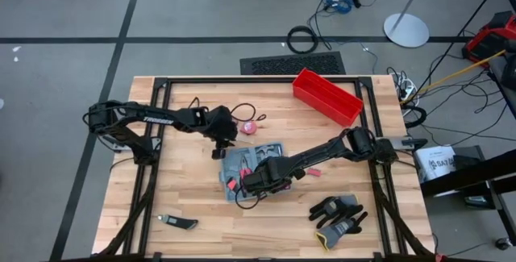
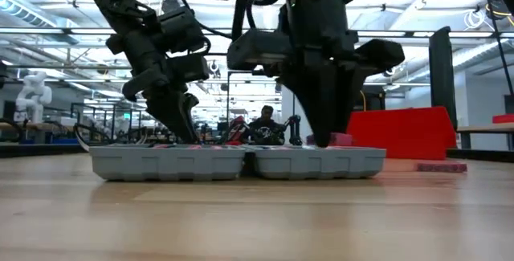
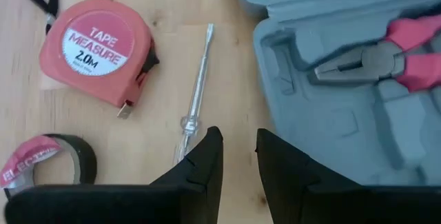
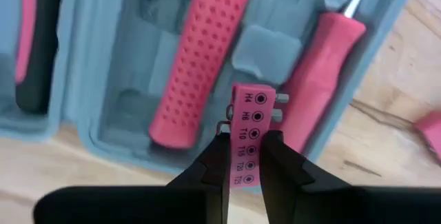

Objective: Prefit tool cases
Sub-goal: Put the screwdriver bits into the toolbox

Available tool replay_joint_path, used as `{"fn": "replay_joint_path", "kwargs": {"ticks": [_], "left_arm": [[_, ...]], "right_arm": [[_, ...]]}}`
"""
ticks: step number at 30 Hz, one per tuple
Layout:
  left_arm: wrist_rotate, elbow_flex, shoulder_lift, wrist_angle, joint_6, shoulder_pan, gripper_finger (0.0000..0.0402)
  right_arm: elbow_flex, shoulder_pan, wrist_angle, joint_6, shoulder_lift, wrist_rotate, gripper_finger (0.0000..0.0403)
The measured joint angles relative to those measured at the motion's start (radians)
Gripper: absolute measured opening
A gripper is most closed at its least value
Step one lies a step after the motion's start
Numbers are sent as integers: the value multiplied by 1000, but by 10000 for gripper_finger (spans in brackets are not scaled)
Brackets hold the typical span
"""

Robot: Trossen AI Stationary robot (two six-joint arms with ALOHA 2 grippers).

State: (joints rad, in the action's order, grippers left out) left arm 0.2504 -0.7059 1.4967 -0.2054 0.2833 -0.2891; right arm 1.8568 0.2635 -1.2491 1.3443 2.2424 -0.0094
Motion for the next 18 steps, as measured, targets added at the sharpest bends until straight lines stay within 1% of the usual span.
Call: {"fn": "replay_joint_path", "kwargs": {"ticks": [3, 6, 10, 16, 18], "left_arm": [[-1, 0, 0, 23, -63, 4, 93], [-1, 0, 1, 25, -84, 6, 93], [-1, 0, 19, 25, -92, 12, 93], [-5, 0, 80, 60, -86, 25, 93], [-5, 0, 100, 71, -86, 28, 93]], "right_arm": [[0, -2, 20, 10, 2, 6, 47], [0, -7, 29, 22, 10, 5, 47], [-1, -8, 40, 32, 20, -6, 47], [-1, -7, 44, 68, 20, -20, 47], [-1, -8, 44, 70, 20, -24, 65]]}}
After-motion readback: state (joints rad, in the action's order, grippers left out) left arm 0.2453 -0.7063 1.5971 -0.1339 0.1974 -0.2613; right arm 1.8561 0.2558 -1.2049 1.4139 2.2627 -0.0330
